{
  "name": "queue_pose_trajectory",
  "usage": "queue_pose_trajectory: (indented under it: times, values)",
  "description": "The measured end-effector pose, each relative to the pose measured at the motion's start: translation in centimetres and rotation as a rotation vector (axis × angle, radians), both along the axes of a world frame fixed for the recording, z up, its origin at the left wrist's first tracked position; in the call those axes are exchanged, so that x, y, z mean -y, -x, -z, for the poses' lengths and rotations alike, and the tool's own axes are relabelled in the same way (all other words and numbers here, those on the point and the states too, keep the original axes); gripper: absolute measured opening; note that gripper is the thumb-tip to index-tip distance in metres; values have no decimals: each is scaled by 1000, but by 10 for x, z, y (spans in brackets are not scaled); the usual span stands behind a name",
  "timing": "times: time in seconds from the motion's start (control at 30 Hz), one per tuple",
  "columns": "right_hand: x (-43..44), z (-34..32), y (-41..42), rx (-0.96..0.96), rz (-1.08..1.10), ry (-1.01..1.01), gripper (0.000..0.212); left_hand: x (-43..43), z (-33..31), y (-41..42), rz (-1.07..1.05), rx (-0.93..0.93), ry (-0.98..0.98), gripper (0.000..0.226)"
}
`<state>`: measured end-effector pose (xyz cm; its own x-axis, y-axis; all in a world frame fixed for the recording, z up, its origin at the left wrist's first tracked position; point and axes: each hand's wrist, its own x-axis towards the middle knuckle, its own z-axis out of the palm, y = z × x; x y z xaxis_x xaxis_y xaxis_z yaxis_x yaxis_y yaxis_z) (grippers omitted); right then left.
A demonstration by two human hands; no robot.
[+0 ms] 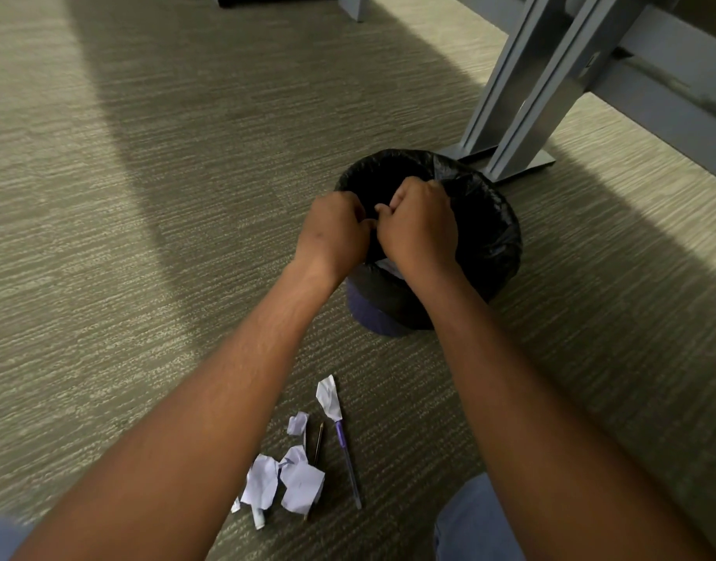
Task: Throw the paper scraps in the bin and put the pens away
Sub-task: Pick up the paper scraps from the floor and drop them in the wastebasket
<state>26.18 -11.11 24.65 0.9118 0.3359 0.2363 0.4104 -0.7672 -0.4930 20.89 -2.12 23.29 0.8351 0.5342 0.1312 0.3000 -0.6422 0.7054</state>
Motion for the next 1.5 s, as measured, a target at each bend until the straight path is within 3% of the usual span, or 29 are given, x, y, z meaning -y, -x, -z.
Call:
queue_pose_trajectory:
  times: [0.27, 0.5, 1.03, 1.2, 1.5]
  values:
    - [-19, 10, 34, 31, -133, 39, 13, -12, 15, 34, -97, -12, 14, 30]
    - [-38, 28, 57, 14, -206, 75, 12, -33, 31, 57, -127, -48, -1, 20]
    - [-49, 121, 84, -187, -298, 457, 22, -59, 141, 110, -90, -510, 101, 15]
    - [-41, 158, 92, -282, -289, 570, 27, -59, 188, 135, -26, -660, 139, 37]
    - [-22, 217, 110, -373, -347, 773, 34, -45, 233, 168, 41, -792, 159, 41]
